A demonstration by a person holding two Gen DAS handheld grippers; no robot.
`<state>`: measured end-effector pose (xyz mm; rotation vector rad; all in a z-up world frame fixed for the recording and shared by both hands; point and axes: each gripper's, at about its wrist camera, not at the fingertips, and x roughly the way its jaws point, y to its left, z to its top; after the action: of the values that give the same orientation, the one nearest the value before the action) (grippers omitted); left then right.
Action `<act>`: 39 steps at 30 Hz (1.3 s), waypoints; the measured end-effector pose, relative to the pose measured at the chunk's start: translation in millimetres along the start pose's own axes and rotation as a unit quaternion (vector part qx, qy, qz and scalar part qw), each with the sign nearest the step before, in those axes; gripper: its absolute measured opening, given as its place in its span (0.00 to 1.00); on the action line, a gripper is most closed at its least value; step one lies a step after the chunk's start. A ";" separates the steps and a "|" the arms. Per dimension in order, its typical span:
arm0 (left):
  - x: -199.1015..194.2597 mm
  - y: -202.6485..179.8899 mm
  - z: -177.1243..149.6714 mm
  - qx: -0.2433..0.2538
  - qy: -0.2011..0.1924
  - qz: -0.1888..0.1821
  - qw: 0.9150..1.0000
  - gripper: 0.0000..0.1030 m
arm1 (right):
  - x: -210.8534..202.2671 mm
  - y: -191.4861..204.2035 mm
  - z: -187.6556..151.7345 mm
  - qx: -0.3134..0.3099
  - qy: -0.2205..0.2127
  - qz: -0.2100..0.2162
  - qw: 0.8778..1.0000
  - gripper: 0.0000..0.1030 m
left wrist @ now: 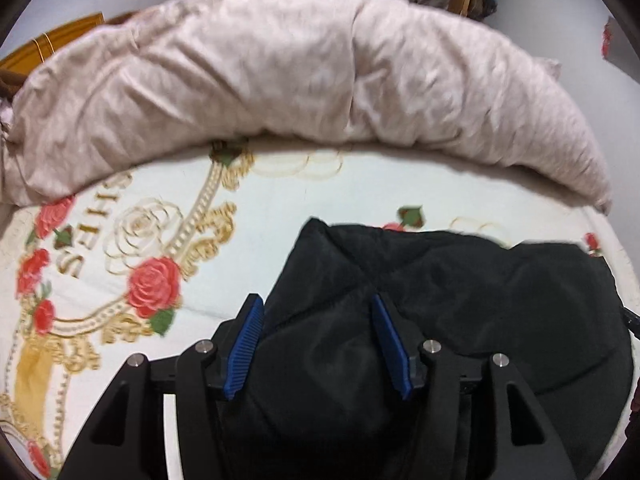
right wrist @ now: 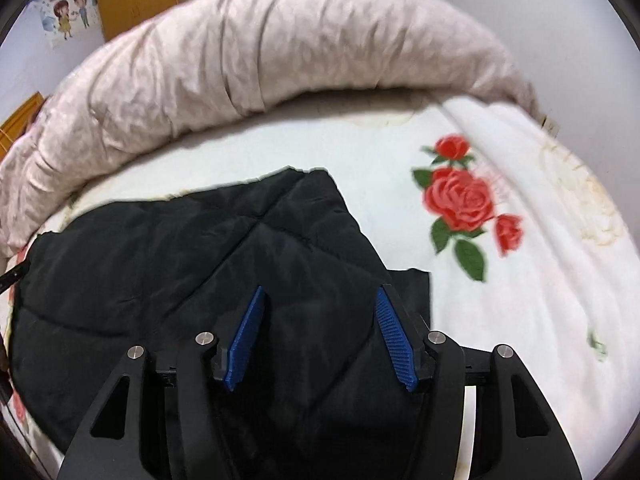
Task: Fold large clothes
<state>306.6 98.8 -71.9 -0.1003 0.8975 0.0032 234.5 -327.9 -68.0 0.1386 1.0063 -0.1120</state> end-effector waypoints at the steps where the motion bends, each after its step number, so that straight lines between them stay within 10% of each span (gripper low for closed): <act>1: 7.2 2.0 -3.1 -0.002 0.001 -0.002 1.000 0.60 | 5.0 0.3 -1.3 -0.006 0.001 -0.004 1.000 0.56; 9: 22.3 0.5 -8.5 -0.016 0.006 -0.003 1.000 0.64 | 19.5 0.4 -5.6 -0.017 0.000 -0.020 1.000 0.56; 18: -59.0 -4.8 -14.1 0.006 -0.059 -0.026 0.998 0.60 | -60.3 -7.5 -29.4 -0.007 -0.046 0.003 0.999 0.56; 29: -21.0 -9.2 -37.3 0.015 -0.020 0.000 1.000 0.66 | -22.1 -20.2 -57.3 0.022 0.002 0.000 1.000 0.56; 39: -96.2 -9.6 -51.1 0.009 -0.034 -0.011 0.999 0.65 | -91.7 -9.5 -60.8 0.006 -0.036 -0.001 0.999 0.56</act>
<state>207.2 88.5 -27.6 -0.0920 0.8276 -0.0216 133.7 -324.4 -22.9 0.1445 0.9342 -0.1241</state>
